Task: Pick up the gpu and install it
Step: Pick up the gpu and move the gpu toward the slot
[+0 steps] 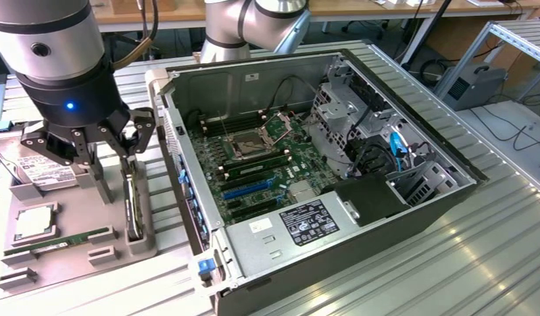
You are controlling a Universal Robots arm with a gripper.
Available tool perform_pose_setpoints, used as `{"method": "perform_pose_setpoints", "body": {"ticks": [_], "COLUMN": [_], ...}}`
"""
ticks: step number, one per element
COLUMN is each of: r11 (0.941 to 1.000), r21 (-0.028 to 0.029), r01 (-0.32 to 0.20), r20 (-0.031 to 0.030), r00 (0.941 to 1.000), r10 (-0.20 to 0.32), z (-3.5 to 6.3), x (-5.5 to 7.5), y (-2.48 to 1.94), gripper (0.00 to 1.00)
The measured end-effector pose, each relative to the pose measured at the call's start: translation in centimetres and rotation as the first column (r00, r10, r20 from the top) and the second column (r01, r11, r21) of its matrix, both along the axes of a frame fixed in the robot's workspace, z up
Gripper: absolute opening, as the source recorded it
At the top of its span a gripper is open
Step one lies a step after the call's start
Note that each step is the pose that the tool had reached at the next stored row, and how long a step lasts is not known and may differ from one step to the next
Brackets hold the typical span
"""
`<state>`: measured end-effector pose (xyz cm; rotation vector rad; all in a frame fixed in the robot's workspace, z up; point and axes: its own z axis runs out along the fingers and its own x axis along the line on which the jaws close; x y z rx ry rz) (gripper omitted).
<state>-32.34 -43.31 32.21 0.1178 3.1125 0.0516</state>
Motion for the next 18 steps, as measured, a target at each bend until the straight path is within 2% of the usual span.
{"method": "perform_pose_setpoints", "body": {"ticks": [18], "r11": [1.0000], "r21": [0.0000], "r01": [0.000], "r20": [0.0000], "r00": [1.0000], "r10": [0.000], "z": [-0.44], "x": [-0.40], "y": [0.00], "gripper": [0.42]}}
